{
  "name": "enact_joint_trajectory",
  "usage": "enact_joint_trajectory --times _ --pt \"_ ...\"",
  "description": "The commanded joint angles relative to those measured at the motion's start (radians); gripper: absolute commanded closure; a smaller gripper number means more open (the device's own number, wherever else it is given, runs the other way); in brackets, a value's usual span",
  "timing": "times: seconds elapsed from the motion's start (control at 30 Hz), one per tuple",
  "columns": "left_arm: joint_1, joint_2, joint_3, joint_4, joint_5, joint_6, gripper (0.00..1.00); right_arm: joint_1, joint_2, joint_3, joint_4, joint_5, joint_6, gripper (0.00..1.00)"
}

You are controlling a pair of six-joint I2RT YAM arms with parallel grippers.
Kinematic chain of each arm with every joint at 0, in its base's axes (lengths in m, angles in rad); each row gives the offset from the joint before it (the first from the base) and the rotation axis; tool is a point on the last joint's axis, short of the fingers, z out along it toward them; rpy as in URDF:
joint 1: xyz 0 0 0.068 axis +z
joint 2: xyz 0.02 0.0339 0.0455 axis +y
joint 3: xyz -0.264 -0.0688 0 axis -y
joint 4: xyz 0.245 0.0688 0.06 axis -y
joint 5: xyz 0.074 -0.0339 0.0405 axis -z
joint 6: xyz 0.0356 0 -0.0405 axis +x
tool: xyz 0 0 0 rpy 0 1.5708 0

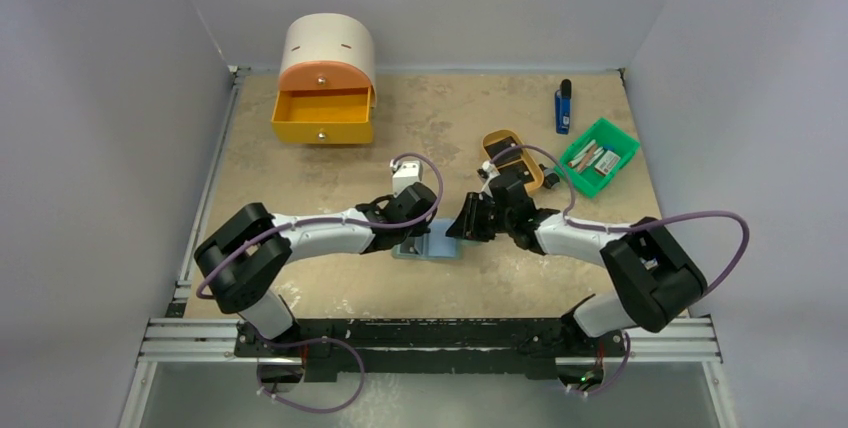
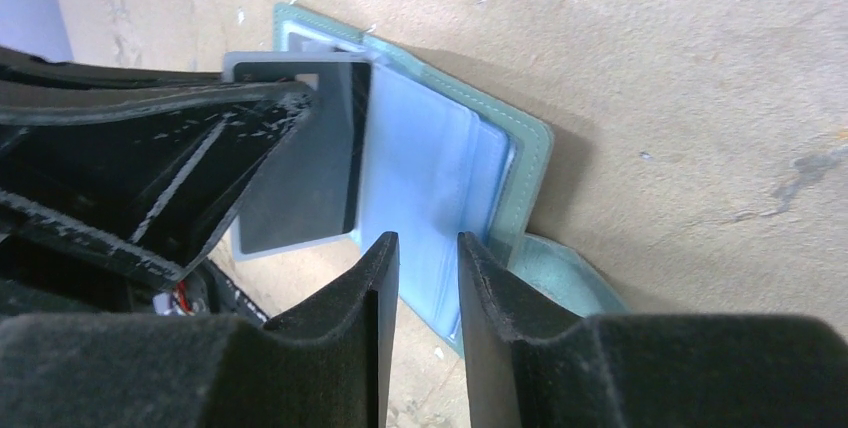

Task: Put the credit cards into the card holder
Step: Open the card holder at the center of the board.

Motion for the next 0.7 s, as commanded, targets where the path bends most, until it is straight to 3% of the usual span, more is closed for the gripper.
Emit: enact_joint_trajectory --times 0.0,0.17,0.33,0.43,0.67 --pt "-0.002 -0.029 -0.023 -0.063 -0.086 -0.003 0.99 0.004 0.008 0.017 -0.008 0.049 0.004 0.69" --pt "-0.001 -0.039 -0.029 -0.119 -0.162 -0.004 0.95 0.004 0.030 0.005 0.000 0.052 0.002 0.69" --pt "0.000 -0.081 -0.047 -0.131 -0.178 -0.018 0.66 0.004 0.044 0.006 0.009 0.049 0.000 0.69" --pt "0.001 -0.120 -0.049 -0.135 -0.177 -0.026 0.56 0.004 0.051 0.010 0.010 0.045 -0.005 0.68" --pt "0.001 -0.198 -0.014 -0.193 -0.225 -0.028 0.54 0.004 0.065 0.016 0.016 0.032 -0.008 0.68"
